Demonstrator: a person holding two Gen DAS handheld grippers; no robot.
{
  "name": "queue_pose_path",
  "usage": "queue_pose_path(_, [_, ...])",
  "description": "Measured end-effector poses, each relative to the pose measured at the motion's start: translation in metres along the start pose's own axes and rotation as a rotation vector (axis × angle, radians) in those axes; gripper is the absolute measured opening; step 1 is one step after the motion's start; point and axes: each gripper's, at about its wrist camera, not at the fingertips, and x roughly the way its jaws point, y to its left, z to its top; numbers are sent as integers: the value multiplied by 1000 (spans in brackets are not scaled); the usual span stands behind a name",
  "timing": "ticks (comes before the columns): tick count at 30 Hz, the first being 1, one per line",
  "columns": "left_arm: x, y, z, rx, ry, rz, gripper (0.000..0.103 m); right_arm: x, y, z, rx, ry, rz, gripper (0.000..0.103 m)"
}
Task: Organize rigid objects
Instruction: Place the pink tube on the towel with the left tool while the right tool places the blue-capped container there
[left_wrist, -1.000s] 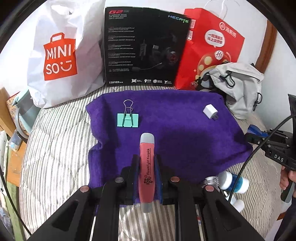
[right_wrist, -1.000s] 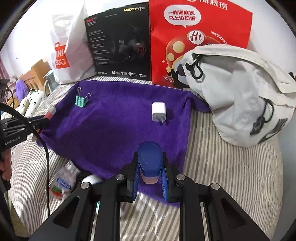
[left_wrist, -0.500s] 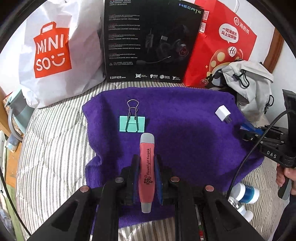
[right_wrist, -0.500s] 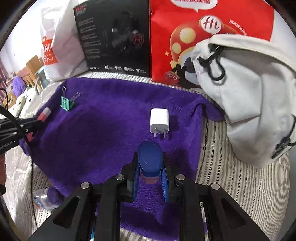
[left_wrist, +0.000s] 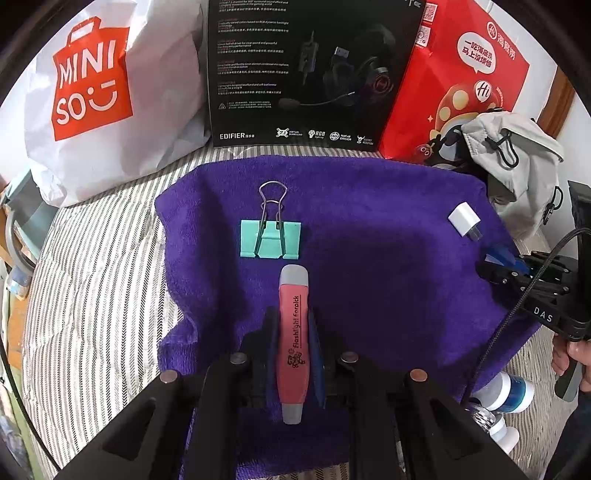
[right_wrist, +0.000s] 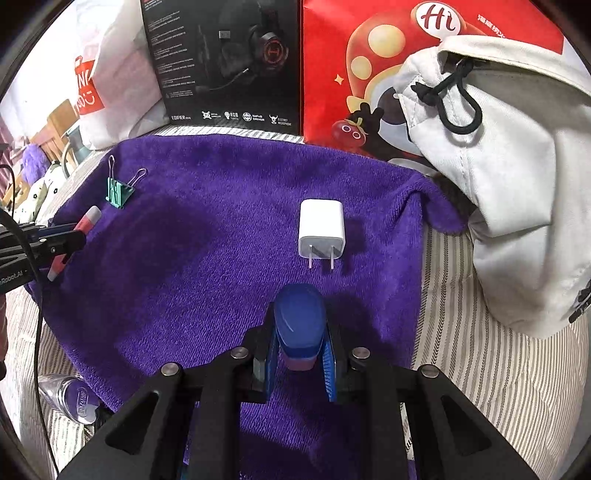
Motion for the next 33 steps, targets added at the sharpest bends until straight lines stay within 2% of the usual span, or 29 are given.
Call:
queue_pose_path(8, [13,1,4,4,15,15,16,-2,1,-1,-17,-2,8,23])
queue_pose_path(13, [18,-1,5,24,9,32,17,-4,1,-4,-26,9,13,44])
queue_pose_path(17, [18,-4,2,50,8,35,17,-9,2,-9,-29,8,-12,44])
queue_pose_path(20, [16,-5,0,45,11,23,26,-17,2,-12,-22,2,-21,44])
queue_pose_path(22, [15,-7,-2,46,16,0,45,-24,3,-14,-22,-5,-25,44])
queue_pose_path(24, [13,-11,-6,58,21,-8,55,-31,2,-15,-22,-12,-30,46])
queue_pose_path(27, [10,-17,-15,90,23,31,56,-47,2,-20,-18,-33,-35,50])
queue_pose_path(30, [1,-12,-21,52,17,16,57,-64,3,-25,-14,-52,-32,50])
queue_pose_path(33, [-30,-7,-31,2,-60,-15,57,-85,3,-33,-4,-76,-22,51])
